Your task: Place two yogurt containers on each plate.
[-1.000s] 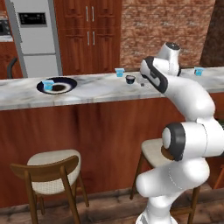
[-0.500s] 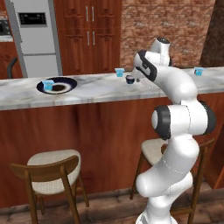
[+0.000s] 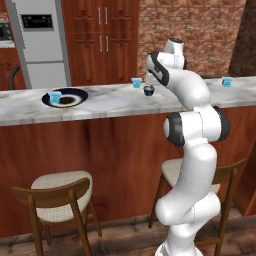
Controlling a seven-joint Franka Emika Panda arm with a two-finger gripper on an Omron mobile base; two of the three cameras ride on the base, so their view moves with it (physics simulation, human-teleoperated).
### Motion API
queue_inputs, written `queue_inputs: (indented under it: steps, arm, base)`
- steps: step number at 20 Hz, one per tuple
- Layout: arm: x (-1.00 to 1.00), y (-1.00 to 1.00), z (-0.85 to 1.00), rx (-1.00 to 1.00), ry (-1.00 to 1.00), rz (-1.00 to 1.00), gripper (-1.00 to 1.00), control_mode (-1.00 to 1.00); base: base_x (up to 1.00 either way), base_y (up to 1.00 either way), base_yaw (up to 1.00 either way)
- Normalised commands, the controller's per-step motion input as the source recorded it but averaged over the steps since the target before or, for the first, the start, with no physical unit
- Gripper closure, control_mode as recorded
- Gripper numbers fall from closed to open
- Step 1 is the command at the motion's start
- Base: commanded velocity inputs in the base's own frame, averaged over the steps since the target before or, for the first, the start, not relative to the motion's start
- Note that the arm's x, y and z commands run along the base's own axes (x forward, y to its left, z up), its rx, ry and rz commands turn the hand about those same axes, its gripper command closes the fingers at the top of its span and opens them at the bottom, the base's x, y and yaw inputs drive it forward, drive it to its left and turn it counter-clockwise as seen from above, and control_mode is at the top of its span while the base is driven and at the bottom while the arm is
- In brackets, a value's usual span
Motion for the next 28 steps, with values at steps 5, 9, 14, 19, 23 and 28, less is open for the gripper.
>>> queue_inputs:
  steps: [5,9,14,19,23,28]
  arm:
    - [0.44,0.2,-0.11,0.0,0.01,-0.03,-1.0,-1.0]
    - [0.45,0.0,-0.24,0.0,0.01,0.0,-1.0,-1.0]
    - [0.17,-0.01,-0.33,0.0,0.0,0.0,-1.0,-1.0]
    - [0.13,0.0,-0.12,0.0,0.0,0.0,-1.0,-1.0]
    - [0.21,0.0,-0.01,0.0,0.0,0.0,-1.0,-1.0]
    - [0.11,0.0,-0.12,0.0,0.0,0.0,-1.0,-1.0]
  base:
    - [0.0,0.0,0.0]
    - [0.0,0.0,0.0]
    - [0.0,0.0,0.0]
    - [0.0,0.0,0.0]
    - [0.0,0.0,0.0]
    - [0.0,0.0,0.0]
